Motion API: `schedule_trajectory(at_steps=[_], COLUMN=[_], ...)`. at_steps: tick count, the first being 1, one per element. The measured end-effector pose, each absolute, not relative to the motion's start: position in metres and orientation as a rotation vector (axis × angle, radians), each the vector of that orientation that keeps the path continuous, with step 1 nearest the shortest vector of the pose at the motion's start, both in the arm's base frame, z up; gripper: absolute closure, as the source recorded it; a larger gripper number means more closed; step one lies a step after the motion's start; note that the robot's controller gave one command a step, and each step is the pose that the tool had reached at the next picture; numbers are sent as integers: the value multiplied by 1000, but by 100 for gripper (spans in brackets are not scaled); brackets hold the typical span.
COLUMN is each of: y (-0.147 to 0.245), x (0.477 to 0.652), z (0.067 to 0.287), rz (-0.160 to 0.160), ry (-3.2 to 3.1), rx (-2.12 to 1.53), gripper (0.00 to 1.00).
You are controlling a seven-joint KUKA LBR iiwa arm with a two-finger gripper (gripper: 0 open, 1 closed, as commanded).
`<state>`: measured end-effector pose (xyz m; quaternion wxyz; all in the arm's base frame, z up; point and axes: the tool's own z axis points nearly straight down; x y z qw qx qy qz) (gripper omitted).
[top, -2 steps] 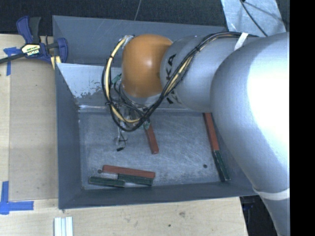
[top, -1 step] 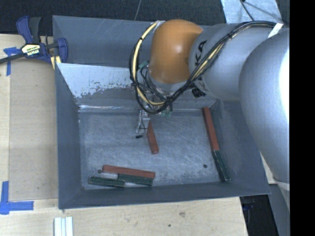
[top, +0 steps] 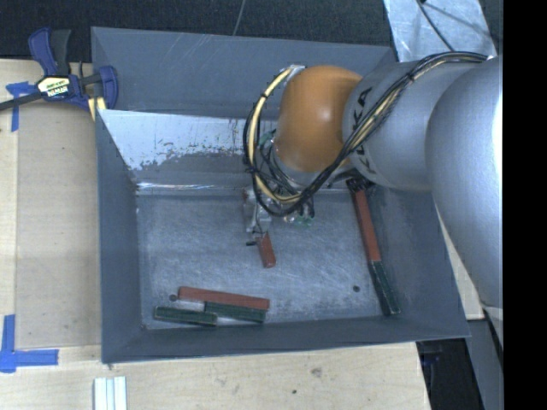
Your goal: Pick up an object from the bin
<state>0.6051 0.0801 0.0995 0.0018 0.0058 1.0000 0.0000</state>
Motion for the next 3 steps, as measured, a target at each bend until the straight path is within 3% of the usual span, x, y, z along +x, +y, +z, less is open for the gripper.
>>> schedule_trajectory(at_steps=[2,3], y=[80,75], x=[605,595], z=[99,101], rz=[1,0], ry=[3138,3139], rx=[19,44], gripper=[100,100])
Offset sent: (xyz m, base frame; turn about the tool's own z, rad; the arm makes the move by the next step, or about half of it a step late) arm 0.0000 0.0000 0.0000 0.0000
